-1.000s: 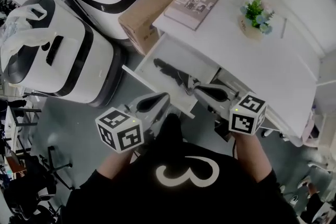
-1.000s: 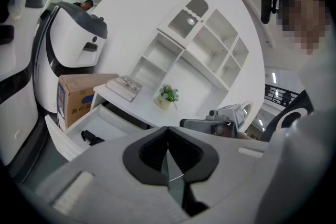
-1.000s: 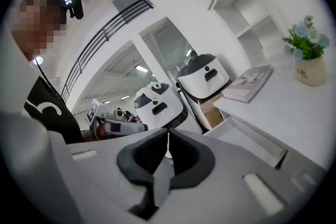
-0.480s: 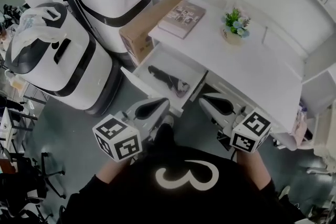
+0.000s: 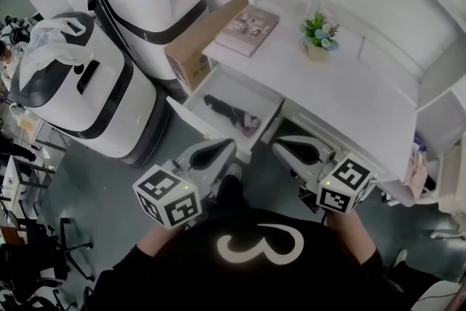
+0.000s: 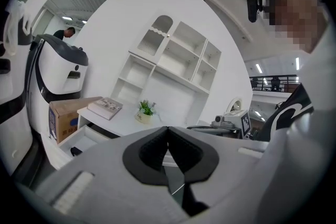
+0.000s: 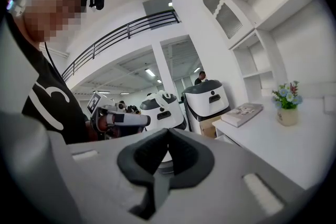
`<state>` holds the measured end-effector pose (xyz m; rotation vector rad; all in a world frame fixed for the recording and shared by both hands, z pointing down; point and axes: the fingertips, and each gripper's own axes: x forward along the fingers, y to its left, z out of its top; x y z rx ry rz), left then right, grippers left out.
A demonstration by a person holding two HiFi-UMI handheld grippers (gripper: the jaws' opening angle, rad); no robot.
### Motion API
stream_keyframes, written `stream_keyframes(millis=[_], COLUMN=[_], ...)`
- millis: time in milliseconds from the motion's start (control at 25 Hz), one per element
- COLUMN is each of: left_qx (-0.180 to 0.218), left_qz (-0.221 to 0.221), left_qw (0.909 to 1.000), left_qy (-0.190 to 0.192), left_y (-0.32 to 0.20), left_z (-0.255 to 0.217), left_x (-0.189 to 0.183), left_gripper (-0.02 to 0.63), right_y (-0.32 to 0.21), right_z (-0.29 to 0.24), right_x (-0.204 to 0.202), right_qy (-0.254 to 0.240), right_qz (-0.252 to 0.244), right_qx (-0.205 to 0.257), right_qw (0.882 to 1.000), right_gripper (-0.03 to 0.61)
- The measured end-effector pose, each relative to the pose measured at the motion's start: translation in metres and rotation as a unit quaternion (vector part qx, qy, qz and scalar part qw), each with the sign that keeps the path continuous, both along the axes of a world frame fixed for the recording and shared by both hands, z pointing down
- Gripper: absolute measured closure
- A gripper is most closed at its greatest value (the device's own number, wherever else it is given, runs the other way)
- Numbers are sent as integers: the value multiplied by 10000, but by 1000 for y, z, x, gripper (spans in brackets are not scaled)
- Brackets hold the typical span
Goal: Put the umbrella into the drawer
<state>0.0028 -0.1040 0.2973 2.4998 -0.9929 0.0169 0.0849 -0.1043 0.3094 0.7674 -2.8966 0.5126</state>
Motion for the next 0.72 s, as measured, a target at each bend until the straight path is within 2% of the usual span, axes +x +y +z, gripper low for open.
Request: stream_keyframes(millis=[320,720], left_qx=[-75,-38], left_qz=[68,96], left_qw=[9999,9999], left_qy=[-51,-117], left_y=[2,14], left_z=[5,2], left_x=[6,8], left_gripper=[606,606], right_y=[4,16], right_z=[7,1], right_x=[7,8], right_qy=[-17,-12], right_qz=[77,63], right_qx=[-68,66], right_qw=[9999,10000], right_gripper=[575,575])
